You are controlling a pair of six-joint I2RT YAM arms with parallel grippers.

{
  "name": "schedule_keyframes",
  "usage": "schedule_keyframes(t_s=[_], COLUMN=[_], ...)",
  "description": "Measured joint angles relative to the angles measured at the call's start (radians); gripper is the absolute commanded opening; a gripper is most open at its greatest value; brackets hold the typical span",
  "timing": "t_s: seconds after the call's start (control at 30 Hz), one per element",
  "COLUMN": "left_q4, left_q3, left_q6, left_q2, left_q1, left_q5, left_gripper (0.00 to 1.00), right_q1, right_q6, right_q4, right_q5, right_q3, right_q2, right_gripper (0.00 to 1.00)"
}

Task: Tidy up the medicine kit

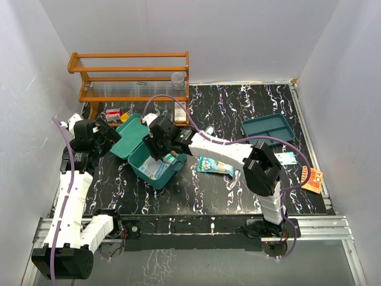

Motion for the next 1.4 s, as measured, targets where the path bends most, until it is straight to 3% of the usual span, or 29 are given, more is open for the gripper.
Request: schedule_keyframes(t_s=[0.23,0.53,1.03,1.2,1.4], left_q4=[0.000,0.000,0.003,0.006,0.044], left_q3=[0.000,0.000,0.000,0.000,-0.007], left_q6=[0.000,0.001,0.012,0.021,0.037], left_q2=[-0.001,-0.002,-0.021,-0.021,-0.022], left_q1=[0.000,0.000,0.000,0.000,0.000], left_q5=[0.000,0.000,-0.002,0.004,0.046], left_gripper=[0.99,0.99,0.99,0.99,0.99], right_q1=[0.010,0.072,0.073,0.056,0.006], right_q6=[-0.023,-0.046,-0.031,0.012,0.082], right_q4=[-0.015,-0.071,-0.130,-0.125,-0.054], right_q5=[0.026,0.020,0.055,0.098,0.236], right_q3=[0.073,0.099,0.173,0.175,0.037], right_q2=[0.011,0.145,0.170,0.087,-0.153], right_gripper=[0.38,0.34,0.41,0.42,0.46])
